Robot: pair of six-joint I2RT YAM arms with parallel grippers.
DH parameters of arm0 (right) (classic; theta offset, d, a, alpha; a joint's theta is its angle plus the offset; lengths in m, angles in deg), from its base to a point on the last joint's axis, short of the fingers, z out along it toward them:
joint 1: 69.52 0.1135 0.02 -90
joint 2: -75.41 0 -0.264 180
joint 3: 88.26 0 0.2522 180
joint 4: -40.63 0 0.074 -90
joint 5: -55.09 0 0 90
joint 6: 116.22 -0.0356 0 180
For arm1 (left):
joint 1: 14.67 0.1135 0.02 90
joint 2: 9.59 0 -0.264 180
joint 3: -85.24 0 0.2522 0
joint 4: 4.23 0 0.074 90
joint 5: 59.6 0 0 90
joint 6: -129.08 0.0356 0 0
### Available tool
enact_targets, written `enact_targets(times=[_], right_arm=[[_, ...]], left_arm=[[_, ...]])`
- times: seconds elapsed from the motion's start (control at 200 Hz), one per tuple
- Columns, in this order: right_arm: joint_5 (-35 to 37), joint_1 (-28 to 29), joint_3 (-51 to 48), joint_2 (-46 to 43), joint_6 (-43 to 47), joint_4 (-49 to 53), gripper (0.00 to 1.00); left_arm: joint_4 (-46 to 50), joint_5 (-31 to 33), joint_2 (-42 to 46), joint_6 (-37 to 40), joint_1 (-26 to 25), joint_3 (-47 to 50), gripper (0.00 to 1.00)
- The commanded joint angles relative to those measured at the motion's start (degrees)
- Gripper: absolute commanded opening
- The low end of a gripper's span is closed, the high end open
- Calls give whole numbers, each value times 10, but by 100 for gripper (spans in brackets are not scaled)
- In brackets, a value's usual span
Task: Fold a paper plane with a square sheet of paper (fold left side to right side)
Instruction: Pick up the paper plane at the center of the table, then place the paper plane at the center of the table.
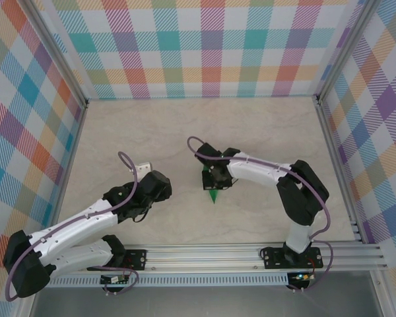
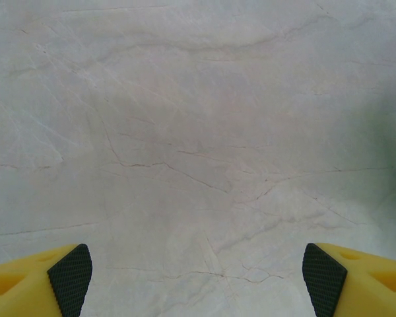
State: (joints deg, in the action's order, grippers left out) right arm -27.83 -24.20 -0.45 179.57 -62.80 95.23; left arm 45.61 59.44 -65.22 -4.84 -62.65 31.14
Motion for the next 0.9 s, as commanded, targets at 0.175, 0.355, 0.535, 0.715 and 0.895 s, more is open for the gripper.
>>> enact_targets(times=[0.175,0.355,0.535,0.715,0.895], right_arm=[[-2,-89,169,128,84,66,4],[30,-95,277,216,103,116,6],[24,-96,312,252,107,125,8],[11,-96,309,264,101,118,15],[10,-96,306,261,105,118,21]], left_arm=[[16,-21,34,33,-5,-13,88],[27,-26,33,36,-5,-16,98],[32,-25,34,37,-5,-17,100],[33,-28,30,33,-5,-19,100],[29,-38,23,38,-5,-20,100]])
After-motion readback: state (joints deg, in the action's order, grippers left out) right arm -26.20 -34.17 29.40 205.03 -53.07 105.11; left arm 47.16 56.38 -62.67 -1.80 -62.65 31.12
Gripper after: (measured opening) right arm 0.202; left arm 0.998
